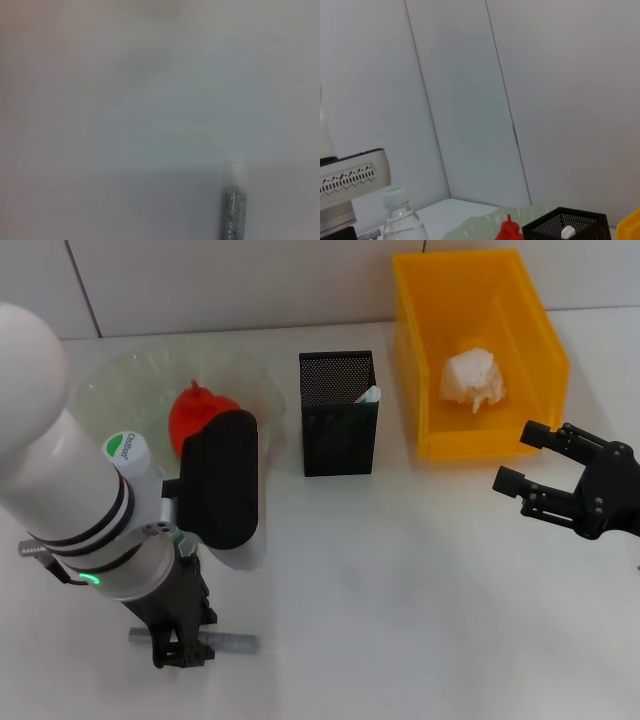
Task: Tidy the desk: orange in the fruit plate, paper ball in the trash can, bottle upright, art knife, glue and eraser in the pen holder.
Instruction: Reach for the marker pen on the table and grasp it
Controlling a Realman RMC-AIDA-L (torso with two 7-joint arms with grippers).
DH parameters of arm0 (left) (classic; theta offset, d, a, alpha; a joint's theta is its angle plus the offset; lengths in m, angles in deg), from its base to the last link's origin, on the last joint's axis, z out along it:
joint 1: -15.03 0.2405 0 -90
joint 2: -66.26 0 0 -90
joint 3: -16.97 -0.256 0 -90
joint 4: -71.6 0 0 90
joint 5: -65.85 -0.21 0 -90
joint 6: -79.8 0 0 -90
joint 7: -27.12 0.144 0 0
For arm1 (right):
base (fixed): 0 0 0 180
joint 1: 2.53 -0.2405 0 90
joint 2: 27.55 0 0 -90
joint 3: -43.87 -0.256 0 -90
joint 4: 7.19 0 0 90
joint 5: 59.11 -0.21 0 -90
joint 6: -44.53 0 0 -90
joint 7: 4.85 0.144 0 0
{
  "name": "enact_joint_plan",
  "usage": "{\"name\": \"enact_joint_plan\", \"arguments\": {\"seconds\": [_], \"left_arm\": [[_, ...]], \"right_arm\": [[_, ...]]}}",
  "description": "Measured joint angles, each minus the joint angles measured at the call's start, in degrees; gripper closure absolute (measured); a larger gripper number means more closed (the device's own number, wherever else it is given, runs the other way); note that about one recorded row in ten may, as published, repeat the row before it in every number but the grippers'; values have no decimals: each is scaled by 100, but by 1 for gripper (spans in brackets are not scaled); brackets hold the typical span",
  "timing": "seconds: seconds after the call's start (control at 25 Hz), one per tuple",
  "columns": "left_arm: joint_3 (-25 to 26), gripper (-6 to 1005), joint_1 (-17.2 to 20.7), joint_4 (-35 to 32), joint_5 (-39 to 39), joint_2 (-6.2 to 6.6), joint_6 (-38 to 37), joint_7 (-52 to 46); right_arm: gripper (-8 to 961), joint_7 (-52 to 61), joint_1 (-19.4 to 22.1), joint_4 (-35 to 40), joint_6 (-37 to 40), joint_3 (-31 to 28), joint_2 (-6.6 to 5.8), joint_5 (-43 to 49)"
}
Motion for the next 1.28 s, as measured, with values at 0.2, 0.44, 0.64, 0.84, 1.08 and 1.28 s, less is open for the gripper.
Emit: {"name": "enact_joint_plan", "arguments": {"seconds": [0.2,0.44,0.64,0.84,1.08,1.28], "left_arm": [[-58,660,15,0,0,0,37,29],[-93,662,35,1,-26,0,78,109],[-124,664,40,30,-56,0,102,151],[-124,666,41,62,-60,0,109,196],[-132,669,50,91,-56,0,130,275],[-133,740,18,203,-42,-3,167,318]], "right_arm": [[134,0,-8,-2,1,0,-3,-4],[134,0,-11,-3,2,0,-5,-9],[133,0,-21,-13,2,0,-5,-9],[133,0,-25,-21,2,1,-5,-11],[134,0,-35,-26,-5,0,-5,-12],[134,0,-39,-34,-6,1,0,-12]]}}
